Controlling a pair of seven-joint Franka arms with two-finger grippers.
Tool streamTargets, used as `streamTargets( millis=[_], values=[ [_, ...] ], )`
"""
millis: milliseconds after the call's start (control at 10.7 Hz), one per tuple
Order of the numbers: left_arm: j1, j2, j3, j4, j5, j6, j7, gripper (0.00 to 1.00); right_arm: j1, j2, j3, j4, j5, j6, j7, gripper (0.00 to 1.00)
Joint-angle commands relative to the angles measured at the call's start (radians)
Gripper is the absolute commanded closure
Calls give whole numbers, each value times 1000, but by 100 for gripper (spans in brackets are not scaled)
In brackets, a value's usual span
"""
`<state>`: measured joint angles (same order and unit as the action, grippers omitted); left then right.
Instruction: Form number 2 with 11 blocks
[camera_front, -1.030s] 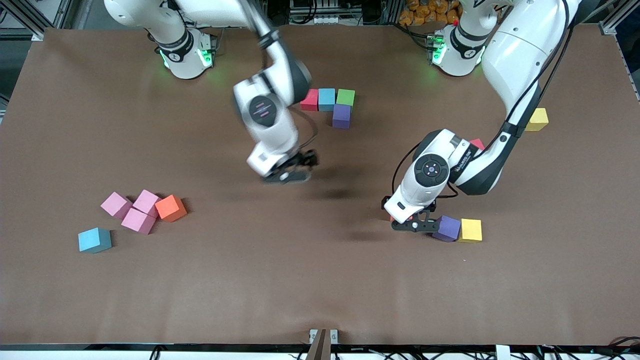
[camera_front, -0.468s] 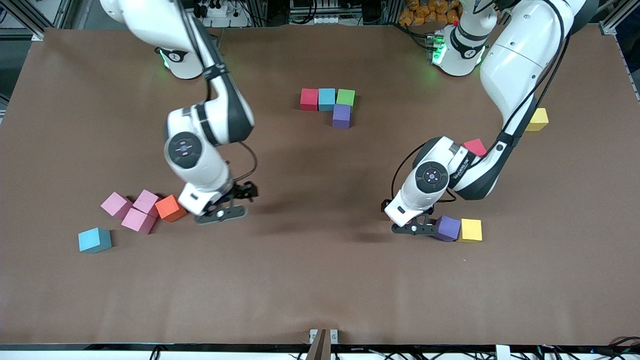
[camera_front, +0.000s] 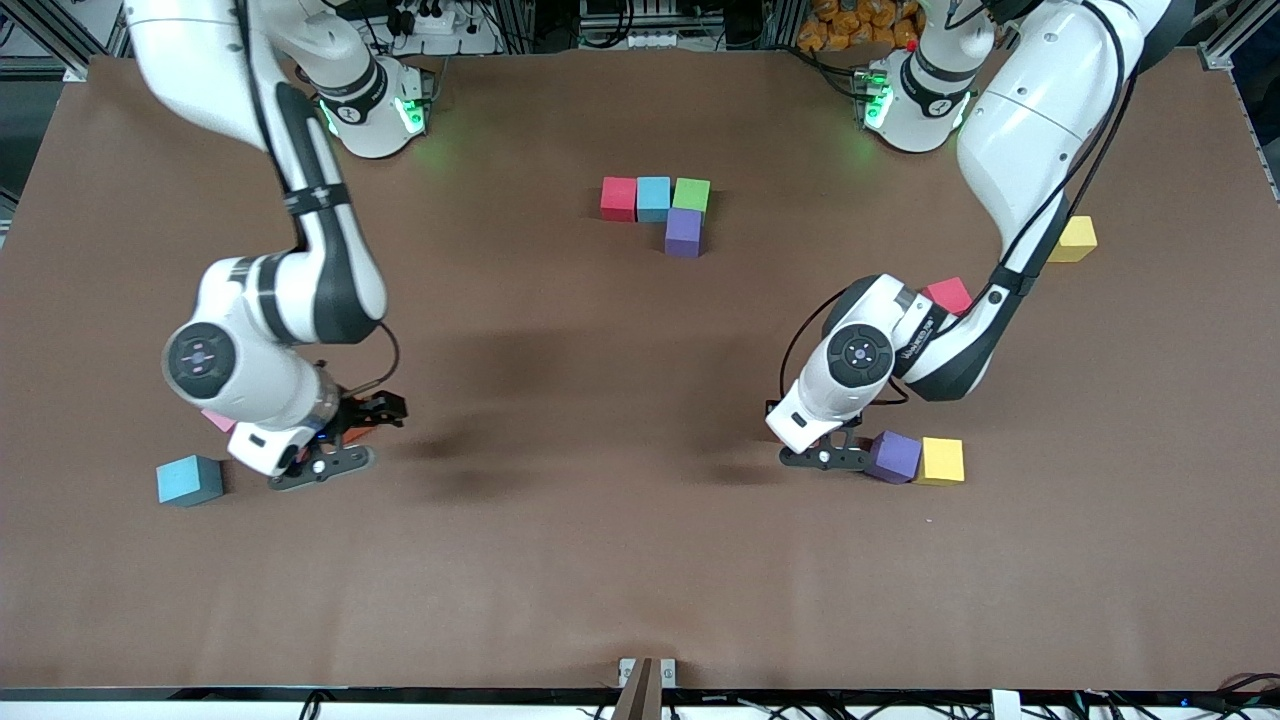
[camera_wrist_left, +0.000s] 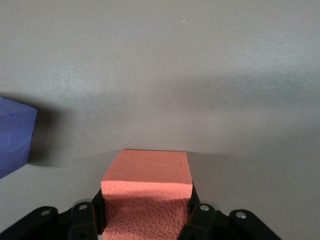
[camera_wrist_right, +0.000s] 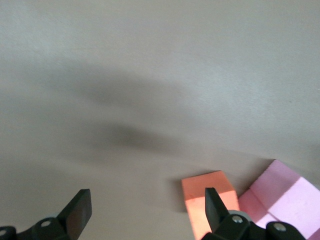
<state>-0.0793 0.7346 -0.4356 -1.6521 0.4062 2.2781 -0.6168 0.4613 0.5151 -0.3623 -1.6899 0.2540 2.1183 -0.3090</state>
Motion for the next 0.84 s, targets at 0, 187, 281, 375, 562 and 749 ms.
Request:
streamTargets(
  millis=[0, 187, 281, 375, 562, 749],
  values=[
    [-5, -20, -38, -9, 5, -14, -82, 76, -99, 9, 57, 7, -16, -1, -111, 0],
    [-22, -23, -74, -9, 5, -29, -173, 76, -113, 2, 59, -52, -13, 24, -191, 0],
    [-22, -23, -109, -9, 5, -43, -228, 75, -121, -3, 59, -94, -12, 67, -247, 0],
    [-33, -20, -135, -11, 5, -54, -291, 75, -125, -6, 59, -141, -9, 124, -278, 0],
    [-106, -21, -137, -15, 5, -74, -388, 75, -127, -10, 60, -232, -6, 247, -329, 0],
    [-148, -20, -137, -28, 5, -77, -443, 75, -131, -10, 60, -261, 19, 267, -350, 0]
  ],
)
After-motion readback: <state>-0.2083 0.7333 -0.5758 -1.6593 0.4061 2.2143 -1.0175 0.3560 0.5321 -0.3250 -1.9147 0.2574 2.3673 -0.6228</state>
